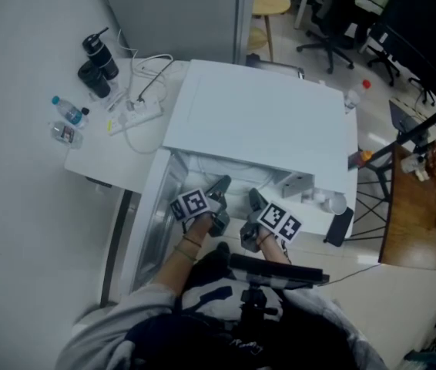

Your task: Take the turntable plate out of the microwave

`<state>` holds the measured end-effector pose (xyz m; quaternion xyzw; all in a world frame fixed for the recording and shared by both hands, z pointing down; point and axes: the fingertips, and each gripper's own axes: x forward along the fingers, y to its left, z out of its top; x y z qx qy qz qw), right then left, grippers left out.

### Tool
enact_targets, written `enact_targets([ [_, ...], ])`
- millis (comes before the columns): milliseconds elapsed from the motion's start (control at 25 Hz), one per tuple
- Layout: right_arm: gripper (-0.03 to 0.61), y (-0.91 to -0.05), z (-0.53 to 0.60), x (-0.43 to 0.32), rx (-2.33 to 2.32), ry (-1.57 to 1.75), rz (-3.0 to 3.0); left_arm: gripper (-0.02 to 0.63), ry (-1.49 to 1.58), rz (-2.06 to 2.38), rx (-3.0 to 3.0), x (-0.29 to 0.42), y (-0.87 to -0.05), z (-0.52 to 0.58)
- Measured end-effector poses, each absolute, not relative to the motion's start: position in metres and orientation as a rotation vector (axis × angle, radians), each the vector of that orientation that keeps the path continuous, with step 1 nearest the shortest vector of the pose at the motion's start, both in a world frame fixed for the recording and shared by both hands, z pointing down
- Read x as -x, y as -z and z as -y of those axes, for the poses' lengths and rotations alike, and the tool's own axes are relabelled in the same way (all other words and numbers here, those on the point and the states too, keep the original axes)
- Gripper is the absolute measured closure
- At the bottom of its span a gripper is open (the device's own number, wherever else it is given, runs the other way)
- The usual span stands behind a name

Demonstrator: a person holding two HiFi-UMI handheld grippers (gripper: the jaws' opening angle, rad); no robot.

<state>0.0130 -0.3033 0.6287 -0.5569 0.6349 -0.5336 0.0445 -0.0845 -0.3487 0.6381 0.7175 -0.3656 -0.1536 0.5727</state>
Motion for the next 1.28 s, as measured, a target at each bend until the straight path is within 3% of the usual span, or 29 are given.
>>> enact_targets([
  [280, 0.478, -0.629, 0.283, -0.009, 1.493, 1.62, -2.192, 0.568, 0.36, 0.845, -1.682, 0.092, -0.631, 0.321],
  [480, 0.407, -0.633, 0.271, -0.005, 1.299, 1.685, -2.129, 0.572, 0.35, 0.807, -1.679, 0.093, -0.628, 0.303],
  [680, 0.407, -0.634, 0.289, 0.0, 1.206, 1.681, -2.097, 0.58, 0.342, 0.735, -1.693, 0.088, -0.619, 0.275],
  [840, 0.508, -0.637, 0.291, 0.001, 1.152, 1.676, -2.072, 0.58, 0.361, 0.665, -1.662, 0.08, -0.616, 0.248],
  [1040, 0.519, -0.637, 0.278, 0.004, 1.118, 1.72, -1.971, 0.563, 0.289, 0.686, -1.738, 0.08, -0.634, 0.239],
  [1280, 0.518, -0.632, 0.275, 0.004, 1.141, 1.699, -2.002, 0.56, 0.63, 0.759, -1.646, 0.111, -0.612, 0.28],
])
